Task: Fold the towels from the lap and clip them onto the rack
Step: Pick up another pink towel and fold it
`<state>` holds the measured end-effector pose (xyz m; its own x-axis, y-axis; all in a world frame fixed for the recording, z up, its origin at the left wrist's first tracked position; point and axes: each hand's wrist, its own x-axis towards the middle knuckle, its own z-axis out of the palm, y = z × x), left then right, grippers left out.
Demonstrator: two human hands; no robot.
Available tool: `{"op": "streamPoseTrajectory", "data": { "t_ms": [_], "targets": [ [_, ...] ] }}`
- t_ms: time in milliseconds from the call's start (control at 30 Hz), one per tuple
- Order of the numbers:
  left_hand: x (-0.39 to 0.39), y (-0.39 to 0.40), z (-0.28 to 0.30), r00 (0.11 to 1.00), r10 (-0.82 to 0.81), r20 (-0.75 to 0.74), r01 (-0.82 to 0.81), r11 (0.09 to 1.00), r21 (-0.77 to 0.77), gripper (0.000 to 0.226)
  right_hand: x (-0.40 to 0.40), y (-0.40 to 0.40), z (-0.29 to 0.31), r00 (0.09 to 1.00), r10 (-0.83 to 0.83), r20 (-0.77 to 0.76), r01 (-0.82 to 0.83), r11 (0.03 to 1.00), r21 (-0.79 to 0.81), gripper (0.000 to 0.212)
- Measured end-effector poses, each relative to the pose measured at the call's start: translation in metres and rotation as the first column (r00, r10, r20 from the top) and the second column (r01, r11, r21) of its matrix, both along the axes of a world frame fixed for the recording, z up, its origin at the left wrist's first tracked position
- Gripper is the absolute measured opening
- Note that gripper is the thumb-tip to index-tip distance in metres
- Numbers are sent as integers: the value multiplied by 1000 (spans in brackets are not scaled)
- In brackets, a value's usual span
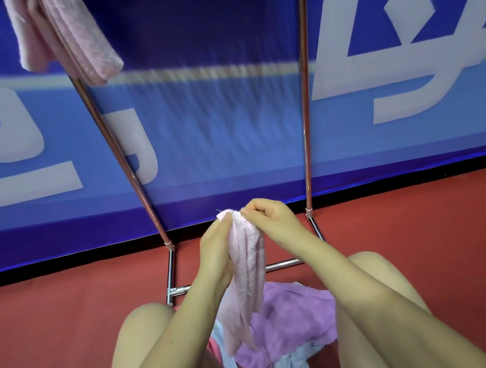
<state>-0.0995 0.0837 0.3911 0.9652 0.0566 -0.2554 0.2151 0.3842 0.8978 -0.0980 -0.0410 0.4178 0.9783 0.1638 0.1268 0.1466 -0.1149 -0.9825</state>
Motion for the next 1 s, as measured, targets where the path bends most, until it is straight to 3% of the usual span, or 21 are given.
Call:
{"op": "streamPoseTrajectory", "data": {
  "t_ms": [133,300,467,633,800,1000],
  "targets": [
    [-8,-10,8,998,35,54,-40,996,77,24,-8,-4,9,990,116,-75,-108,989,106,18],
    [-9,-15,13,995,96,-15,-95,995,22,24,-15,-9,11,946,268,-181,-230,951,205,21],
    [-15,-22,15,998,5,68,-16,987,157,43,-9,-12,9,1000,-6,-14,7,999,34,22],
    [-14,-24,16,998,-45,53,33,978,204,39,0,-20,3,983,-176,51,179,981,-72,21],
    [-13,-25,12,997,-53,48,39,966,256,42,4,-21,-7,985,-160,63,168,972,-162,22],
    [-13,-23,15,995,-78,68,56,957,286,56,5,-19,-9,982,-184,30,186,977,-105,15]
  ]
}}
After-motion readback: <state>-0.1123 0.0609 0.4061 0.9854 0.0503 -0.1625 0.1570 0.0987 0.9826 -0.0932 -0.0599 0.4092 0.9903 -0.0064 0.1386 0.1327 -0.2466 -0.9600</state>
